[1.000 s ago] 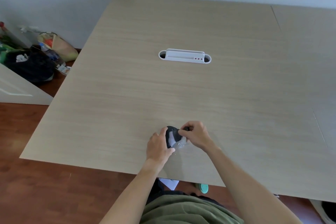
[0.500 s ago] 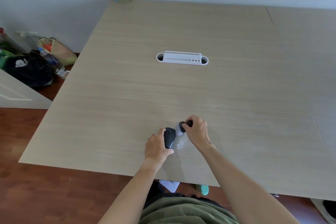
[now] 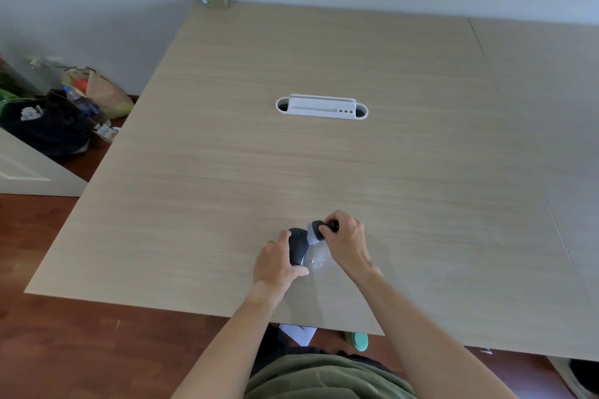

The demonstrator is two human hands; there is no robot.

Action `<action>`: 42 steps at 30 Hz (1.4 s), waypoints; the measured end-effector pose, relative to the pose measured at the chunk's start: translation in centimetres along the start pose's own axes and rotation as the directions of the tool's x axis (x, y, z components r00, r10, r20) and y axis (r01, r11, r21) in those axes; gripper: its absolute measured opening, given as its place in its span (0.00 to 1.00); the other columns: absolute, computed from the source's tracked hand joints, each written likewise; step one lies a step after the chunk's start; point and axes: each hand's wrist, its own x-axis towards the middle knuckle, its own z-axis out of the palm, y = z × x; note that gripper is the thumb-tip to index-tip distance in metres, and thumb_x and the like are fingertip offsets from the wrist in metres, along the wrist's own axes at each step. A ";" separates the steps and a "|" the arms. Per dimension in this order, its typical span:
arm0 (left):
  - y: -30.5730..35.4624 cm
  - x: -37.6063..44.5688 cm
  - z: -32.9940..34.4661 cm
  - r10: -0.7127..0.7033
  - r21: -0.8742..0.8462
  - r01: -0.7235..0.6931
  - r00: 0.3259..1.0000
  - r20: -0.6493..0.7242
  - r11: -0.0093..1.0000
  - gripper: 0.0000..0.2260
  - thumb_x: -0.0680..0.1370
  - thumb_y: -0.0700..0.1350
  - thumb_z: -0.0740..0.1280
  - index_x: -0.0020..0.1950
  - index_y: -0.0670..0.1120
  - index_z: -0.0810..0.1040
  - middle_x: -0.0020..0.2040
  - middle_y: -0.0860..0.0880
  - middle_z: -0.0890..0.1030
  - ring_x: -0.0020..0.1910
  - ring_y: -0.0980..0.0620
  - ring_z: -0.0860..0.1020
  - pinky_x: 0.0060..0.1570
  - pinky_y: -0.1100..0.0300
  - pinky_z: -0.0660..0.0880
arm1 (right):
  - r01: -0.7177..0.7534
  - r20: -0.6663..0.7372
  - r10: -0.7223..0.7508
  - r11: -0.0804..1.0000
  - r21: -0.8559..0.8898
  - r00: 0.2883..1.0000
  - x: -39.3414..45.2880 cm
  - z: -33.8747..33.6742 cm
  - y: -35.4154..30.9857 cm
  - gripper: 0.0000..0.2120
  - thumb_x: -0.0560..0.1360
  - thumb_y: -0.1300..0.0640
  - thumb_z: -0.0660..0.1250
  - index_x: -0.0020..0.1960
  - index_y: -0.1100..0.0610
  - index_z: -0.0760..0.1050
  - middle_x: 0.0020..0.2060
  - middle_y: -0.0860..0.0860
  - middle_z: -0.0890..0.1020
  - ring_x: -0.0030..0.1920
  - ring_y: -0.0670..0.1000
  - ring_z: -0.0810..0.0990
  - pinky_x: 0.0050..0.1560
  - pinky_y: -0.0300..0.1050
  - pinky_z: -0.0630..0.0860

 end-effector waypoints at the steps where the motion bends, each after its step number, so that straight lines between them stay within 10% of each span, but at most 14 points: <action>1: 0.1 0.0 0.0 -0.002 -0.005 0.002 1.000 0.005 1.000 0.41 0.60 0.53 0.80 0.69 0.49 0.67 0.53 0.46 0.79 0.52 0.44 0.78 0.51 0.49 0.78 | 0.000 0.024 0.000 1.000 0.014 1.000 0.0 -0.2 -0.2 0.01 0.70 0.63 0.69 0.40 0.60 0.78 0.33 0.50 0.80 0.33 0.46 0.75 0.31 0.34 0.69; 5: 0.3 0.3 -0.4 -0.011 0.008 0.011 1.000 0.026 1.000 0.39 0.58 0.53 0.81 0.64 0.49 0.67 0.50 0.47 0.80 0.49 0.45 0.79 0.48 0.50 0.79 | -0.007 0.288 0.001 1.000 0.019 0.958 -0.5 0.0 -0.7 0.01 0.68 0.62 0.71 0.39 0.58 0.81 0.33 0.49 0.81 0.32 0.45 0.75 0.31 0.31 0.69; 10: 0.6 0.5 -0.8 0.035 0.178 -0.046 0.997 0.062 0.983 0.33 0.63 0.55 0.79 0.60 0.45 0.68 0.49 0.46 0.80 0.47 0.44 0.79 0.41 0.55 0.74 | 0.012 0.014 -0.012 1.000 -0.013 1.000 -0.2 0.5 -0.1 0.01 0.71 0.63 0.69 0.41 0.60 0.78 0.34 0.51 0.80 0.34 0.49 0.75 0.35 0.41 0.73; 18: 1.3 0.7 -1.2 0.020 0.208 -0.035 0.997 0.073 0.978 0.34 0.62 0.53 0.80 0.60 0.44 0.67 0.50 0.45 0.80 0.48 0.42 0.80 0.43 0.53 0.75 | -0.004 0.157 0.002 1.000 0.013 0.988 -0.6 -0.2 0.3 0.02 0.70 0.61 0.71 0.40 0.60 0.80 0.36 0.52 0.83 0.36 0.49 0.78 0.35 0.35 0.73; 23: 1.4 0.6 -1.3 0.025 0.212 -0.040 0.997 0.074 0.976 0.36 0.62 0.54 0.81 0.61 0.44 0.67 0.51 0.45 0.79 0.48 0.42 0.80 0.44 0.52 0.77 | 0.016 -0.086 -0.015 1.000 0.011 0.996 -0.3 -0.4 0.3 0.02 0.72 0.62 0.68 0.41 0.60 0.77 0.34 0.52 0.80 0.35 0.50 0.76 0.34 0.39 0.71; 28: 1.3 0.6 -1.3 0.030 0.192 -0.046 0.996 0.084 0.980 0.36 0.61 0.53 0.81 0.61 0.43 0.67 0.51 0.45 0.80 0.49 0.42 0.80 0.46 0.51 0.78 | 0.025 0.255 -0.030 0.999 0.024 0.967 -1.0 0.1 -0.3 0.01 0.69 0.61 0.72 0.40 0.59 0.81 0.33 0.49 0.81 0.33 0.47 0.76 0.34 0.35 0.70; 34: 0.7 0.8 -1.7 0.045 0.289 -0.099 0.981 0.188 0.952 0.39 0.61 0.46 0.81 0.64 0.44 0.63 0.55 0.44 0.76 0.52 0.41 0.78 0.42 0.52 0.74 | 0.034 -0.058 -0.033 0.999 0.017 0.998 -1.3 0.6 0.2 0.02 0.72 0.61 0.68 0.42 0.59 0.76 0.36 0.51 0.80 0.36 0.51 0.75 0.33 0.35 0.68; 42: 1.1 2.2 -2.6 0.211 0.524 -0.355 0.925 0.316 0.774 0.45 0.64 0.46 0.78 0.74 0.60 0.58 0.69 0.47 0.65 0.60 0.41 0.72 0.54 0.47 0.76 | 0.014 0.135 -0.018 0.999 0.031 0.991 -3.2 0.4 0.7 0.03 0.70 0.61 0.72 0.40 0.60 0.80 0.32 0.46 0.78 0.32 0.41 0.74 0.33 0.26 0.69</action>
